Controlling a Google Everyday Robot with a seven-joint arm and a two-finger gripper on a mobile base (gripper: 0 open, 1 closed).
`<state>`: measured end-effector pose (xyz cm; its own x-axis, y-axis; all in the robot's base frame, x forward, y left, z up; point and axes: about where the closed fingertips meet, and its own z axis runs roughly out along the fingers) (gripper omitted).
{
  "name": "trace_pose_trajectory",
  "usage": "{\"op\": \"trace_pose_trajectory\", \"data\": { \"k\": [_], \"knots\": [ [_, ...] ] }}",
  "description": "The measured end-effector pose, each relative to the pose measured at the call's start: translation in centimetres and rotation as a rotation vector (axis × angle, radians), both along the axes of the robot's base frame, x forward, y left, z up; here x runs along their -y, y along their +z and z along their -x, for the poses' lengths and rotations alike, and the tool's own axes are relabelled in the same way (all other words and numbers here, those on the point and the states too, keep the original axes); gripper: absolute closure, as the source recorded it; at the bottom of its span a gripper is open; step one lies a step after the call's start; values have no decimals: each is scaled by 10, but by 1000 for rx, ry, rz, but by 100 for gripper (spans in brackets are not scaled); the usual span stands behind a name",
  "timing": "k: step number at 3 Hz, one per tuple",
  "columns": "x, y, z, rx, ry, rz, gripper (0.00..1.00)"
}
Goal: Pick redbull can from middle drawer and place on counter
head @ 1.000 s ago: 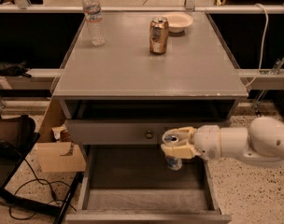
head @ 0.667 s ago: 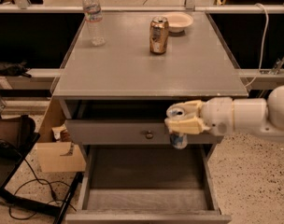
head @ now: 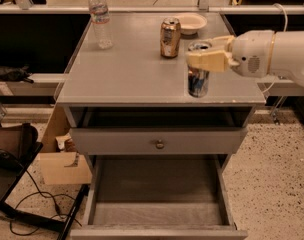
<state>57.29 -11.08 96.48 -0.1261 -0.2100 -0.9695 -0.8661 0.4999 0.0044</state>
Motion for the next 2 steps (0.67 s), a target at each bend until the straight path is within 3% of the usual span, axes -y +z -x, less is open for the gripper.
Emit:
{"op": "trace_pose_trajectory", "data": {
  "k": [1, 2],
  "knots": [
    [18, 32, -48, 54, -180, -59, 100],
    [32, 29, -84, 114, -269, -75, 100]
  ]
}}
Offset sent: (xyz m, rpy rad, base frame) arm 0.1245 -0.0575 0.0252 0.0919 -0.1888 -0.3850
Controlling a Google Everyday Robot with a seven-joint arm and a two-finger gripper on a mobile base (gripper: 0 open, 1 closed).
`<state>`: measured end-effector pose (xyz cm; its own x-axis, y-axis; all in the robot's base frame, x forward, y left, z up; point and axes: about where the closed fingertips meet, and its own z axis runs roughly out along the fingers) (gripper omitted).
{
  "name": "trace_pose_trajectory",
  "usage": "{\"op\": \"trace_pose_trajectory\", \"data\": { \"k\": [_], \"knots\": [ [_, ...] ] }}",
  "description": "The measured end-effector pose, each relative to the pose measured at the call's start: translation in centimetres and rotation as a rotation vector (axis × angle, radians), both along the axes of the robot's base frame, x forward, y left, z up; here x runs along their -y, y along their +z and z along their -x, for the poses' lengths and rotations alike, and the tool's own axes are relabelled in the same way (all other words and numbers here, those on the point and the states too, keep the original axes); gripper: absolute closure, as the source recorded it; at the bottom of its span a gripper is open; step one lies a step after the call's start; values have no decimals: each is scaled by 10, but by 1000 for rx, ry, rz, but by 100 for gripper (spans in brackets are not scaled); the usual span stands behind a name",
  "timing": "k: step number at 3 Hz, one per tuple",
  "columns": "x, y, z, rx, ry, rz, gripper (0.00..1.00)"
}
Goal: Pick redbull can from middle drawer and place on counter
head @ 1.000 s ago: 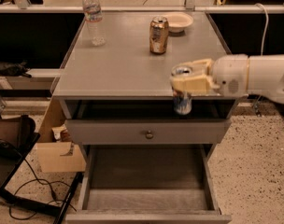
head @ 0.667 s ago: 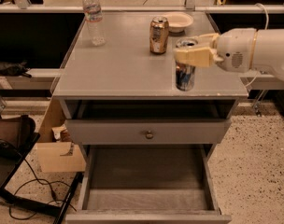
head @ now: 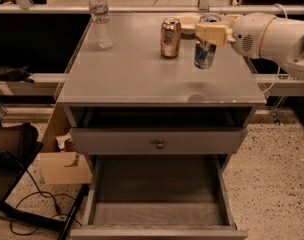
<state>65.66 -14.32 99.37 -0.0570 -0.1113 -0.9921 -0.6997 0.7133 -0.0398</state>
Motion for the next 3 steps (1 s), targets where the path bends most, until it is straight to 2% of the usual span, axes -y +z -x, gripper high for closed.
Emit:
{"op": "trace_pose_trajectory", "data": {
  "k": [1, 2, 3],
  "knots": [
    [27, -25, -26, 34, -89, -13, 100],
    [47, -57, -46, 43, -153, 17, 100],
    [54, -79, -61, 11, -191, 46, 100]
  ]
}}
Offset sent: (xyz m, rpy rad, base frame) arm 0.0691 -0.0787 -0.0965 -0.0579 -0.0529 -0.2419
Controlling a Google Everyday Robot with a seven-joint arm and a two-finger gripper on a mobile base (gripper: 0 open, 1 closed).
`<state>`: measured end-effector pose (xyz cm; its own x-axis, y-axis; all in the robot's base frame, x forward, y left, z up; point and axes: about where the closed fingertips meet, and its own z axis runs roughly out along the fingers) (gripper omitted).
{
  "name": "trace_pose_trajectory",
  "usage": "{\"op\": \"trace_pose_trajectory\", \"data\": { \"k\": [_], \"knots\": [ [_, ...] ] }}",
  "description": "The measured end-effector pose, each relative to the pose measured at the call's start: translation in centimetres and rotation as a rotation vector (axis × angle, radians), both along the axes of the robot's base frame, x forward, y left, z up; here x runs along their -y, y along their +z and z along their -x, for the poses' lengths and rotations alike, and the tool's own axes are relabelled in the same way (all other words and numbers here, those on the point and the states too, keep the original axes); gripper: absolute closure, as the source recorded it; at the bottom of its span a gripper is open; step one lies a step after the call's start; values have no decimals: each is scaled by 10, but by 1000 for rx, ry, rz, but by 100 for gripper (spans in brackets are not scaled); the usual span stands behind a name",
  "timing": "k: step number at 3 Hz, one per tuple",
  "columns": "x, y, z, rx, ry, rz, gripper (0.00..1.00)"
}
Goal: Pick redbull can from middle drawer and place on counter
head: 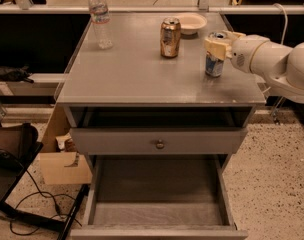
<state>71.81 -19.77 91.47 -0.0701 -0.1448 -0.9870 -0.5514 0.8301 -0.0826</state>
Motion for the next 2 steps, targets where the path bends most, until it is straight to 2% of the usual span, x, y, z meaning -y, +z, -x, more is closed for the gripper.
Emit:
{"op": "trace_pose_trajectory", "data": {
  "k": [1, 2],
  "knots": [
    [5, -1, -1, -10, -10, 0, 81],
    [5, 0, -1, -11, -10, 0, 58]
  ]
}}
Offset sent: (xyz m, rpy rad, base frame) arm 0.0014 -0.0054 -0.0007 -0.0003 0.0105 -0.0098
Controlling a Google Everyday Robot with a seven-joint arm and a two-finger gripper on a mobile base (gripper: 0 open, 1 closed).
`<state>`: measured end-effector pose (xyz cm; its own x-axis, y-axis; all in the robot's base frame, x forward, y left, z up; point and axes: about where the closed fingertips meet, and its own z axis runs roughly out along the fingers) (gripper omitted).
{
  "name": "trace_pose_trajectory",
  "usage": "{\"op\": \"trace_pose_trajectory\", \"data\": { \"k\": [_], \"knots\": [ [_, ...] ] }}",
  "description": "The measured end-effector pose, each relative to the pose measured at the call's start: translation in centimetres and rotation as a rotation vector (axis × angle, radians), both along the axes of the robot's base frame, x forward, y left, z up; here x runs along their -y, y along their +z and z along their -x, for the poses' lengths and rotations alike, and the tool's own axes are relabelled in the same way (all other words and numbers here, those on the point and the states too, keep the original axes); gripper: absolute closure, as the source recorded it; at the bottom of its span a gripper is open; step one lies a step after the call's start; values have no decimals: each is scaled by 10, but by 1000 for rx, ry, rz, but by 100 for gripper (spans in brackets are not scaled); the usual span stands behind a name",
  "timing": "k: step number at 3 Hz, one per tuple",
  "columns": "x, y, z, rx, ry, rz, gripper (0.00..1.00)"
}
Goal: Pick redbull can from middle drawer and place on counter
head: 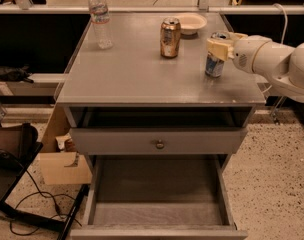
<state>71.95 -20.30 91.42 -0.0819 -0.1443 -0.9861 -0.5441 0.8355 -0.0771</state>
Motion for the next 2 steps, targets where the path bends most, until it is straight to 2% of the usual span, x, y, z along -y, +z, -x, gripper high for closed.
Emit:
{"op": "trace_pose_trajectory", "data": {
  "k": [2],
  "knots": [
    [0, 0, 0, 0, 0, 0, 11]
  ]
}}
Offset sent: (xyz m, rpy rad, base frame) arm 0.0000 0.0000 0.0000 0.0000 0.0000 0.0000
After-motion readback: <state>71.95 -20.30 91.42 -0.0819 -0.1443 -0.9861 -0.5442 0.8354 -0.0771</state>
